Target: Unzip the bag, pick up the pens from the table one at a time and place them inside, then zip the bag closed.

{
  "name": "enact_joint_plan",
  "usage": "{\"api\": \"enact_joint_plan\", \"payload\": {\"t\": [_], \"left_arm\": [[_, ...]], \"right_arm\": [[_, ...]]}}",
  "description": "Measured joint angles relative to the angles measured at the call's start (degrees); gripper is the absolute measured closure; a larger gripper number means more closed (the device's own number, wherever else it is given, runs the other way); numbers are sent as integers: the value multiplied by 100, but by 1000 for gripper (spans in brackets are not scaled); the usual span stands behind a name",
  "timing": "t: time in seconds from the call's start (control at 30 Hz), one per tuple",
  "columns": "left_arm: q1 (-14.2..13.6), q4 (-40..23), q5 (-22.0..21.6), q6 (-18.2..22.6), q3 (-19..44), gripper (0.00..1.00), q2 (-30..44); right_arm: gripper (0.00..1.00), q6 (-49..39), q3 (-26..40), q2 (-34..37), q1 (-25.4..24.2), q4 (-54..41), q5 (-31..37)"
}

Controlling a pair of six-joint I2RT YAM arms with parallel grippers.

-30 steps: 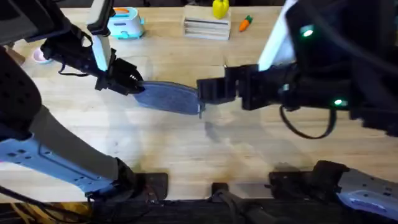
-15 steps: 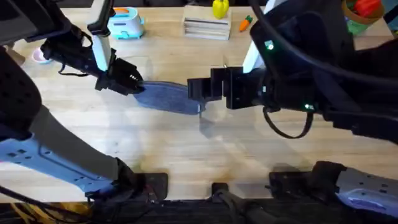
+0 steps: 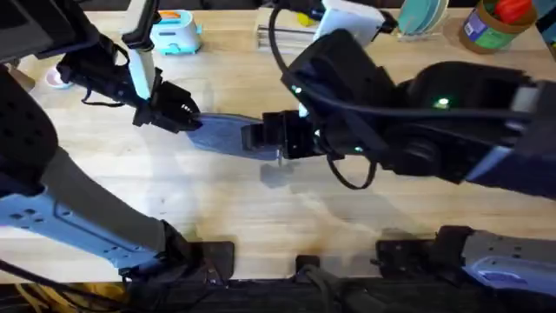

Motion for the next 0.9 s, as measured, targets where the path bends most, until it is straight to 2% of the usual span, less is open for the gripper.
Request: {"api": "enact_joint_plan", "payload": {"t": [0.17, 0.3, 0.43, 0.8, 0.9], "left_arm": [[0, 2, 0, 0, 0, 957, 0], [0, 2, 0, 0, 0, 958, 0], [-2, 2, 0, 0, 0, 958, 0], [0, 11, 0, 0, 0, 957, 0], [-2, 17, 2, 0, 0, 958, 0]], "right_arm": [[15, 22, 0, 382, 0, 82, 0], [86, 24, 0, 678, 0, 347, 0], [114, 23, 0, 883, 0, 570, 0], [467, 48, 0, 1014, 0, 583, 57], [511, 48, 0, 1014, 0, 591, 191]]}}
